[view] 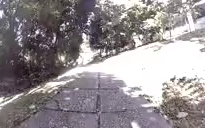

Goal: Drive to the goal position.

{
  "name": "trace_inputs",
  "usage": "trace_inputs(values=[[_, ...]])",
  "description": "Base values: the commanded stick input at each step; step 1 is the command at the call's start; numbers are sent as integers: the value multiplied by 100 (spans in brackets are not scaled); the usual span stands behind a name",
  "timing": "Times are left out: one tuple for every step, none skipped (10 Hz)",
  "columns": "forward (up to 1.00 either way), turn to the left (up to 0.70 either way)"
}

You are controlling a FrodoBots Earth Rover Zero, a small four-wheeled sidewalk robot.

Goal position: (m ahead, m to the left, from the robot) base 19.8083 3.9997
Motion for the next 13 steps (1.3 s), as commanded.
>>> trace_inputs(values=[[50,-50],[50,-50],[50,-50],[50,-50],[50,-50],[50,-50],[50,-50],[50,-5],[50,0],[50,0],[50,0],[50,0],[50,0]])
